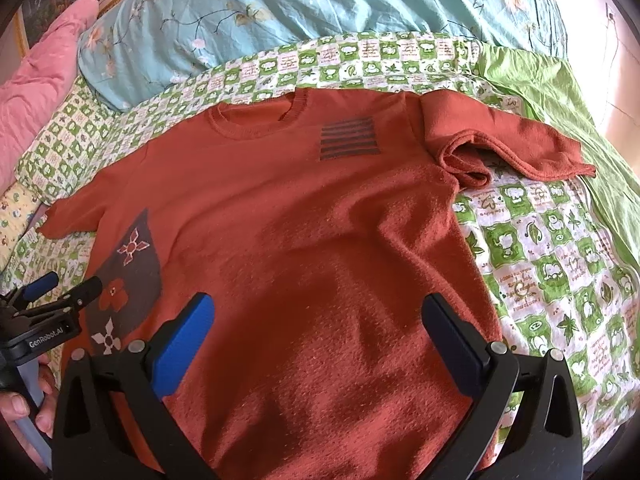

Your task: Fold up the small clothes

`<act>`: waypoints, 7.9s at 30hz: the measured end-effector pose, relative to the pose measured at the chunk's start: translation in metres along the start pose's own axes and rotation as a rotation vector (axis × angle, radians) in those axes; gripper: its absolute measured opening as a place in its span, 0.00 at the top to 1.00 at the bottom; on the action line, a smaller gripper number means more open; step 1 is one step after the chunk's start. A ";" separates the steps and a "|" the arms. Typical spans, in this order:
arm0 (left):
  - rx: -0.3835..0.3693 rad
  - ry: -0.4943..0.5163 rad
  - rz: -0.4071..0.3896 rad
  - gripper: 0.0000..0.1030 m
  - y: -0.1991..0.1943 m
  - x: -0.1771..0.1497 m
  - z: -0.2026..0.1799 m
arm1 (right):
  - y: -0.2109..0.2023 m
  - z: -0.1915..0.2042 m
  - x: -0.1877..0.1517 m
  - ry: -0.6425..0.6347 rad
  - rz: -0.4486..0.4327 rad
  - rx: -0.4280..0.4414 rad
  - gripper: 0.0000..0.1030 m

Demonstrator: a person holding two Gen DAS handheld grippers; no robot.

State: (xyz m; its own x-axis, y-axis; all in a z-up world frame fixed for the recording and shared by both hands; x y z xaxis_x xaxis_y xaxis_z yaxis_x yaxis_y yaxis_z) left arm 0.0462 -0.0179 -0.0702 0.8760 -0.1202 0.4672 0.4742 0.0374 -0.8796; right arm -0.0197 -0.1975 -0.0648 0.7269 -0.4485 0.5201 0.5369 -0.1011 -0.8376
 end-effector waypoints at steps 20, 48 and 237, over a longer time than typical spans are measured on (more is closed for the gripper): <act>-0.210 -0.022 0.014 0.04 0.026 0.062 -0.002 | -0.004 -0.185 0.048 0.440 -0.069 0.114 0.02; -0.268 0.018 0.032 0.04 0.077 0.112 0.000 | 0.016 -0.137 0.192 0.296 -0.145 0.403 0.92; -0.223 -0.285 -0.009 0.35 0.120 0.099 0.156 | 0.096 -0.032 0.159 0.144 -0.060 0.291 0.95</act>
State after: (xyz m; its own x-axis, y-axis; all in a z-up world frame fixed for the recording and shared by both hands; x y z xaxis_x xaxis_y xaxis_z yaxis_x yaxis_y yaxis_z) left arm 0.2032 0.1291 -0.1155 0.8761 0.1633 0.4535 0.4787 -0.1840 -0.8585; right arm 0.1333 -0.3064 -0.0678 0.6334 -0.5724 0.5208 0.6918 0.1172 -0.7125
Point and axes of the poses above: each gripper's, at about its wrist camera, not at the fingertips, and y roughly the way its jaws point, z to its left, x to its top, the point moved 6 cm from there along y, roughly the way its jaws point, and after that the axes turned 10 degrees about z, right-handed, at the moved point
